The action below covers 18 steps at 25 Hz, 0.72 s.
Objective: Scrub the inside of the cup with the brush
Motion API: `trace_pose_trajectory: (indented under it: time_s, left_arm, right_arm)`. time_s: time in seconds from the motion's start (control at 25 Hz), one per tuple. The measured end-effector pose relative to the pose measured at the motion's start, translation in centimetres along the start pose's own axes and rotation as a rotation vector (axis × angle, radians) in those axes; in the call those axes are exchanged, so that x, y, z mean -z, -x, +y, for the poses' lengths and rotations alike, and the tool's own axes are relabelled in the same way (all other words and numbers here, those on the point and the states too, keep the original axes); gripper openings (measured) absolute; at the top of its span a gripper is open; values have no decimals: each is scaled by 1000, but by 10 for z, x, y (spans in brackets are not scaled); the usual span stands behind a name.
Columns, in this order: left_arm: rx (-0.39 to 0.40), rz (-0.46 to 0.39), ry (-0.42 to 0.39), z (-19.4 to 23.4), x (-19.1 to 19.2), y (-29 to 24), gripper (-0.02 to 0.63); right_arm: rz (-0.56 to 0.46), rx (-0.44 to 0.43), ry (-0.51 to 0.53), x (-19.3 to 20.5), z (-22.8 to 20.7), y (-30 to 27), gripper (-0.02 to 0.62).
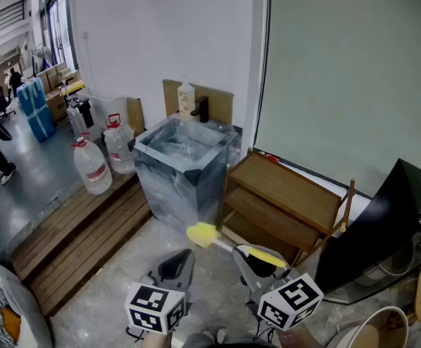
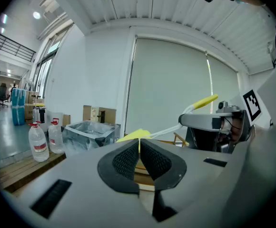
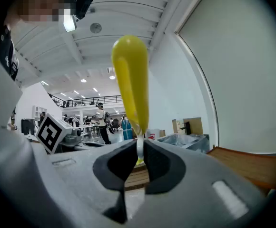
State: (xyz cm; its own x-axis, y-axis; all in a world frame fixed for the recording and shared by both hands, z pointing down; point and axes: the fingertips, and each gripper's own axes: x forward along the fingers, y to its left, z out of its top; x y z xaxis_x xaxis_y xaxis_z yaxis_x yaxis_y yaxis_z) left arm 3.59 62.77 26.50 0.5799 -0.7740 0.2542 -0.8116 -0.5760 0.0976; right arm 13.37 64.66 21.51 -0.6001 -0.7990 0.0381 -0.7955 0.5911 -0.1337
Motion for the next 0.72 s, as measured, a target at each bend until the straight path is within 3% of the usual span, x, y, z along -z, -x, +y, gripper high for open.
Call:
trace_pose_trajectory:
  time_s: [0.32, 0.56, 0.72]
  left_arm:
    - [-8, 24, 4, -2, 6, -3, 25]
    - [6, -51, -13, -9, -7, -2, 26]
    - [5, -56, -16, -11, -7, -6, 26]
  right_arm:
    - [4, 3, -24, 1, -6, 2, 35]
    - [2, -9, -59, 5, -10, 4, 35]
    - [4, -10, -60, 9, -18, 7, 37]
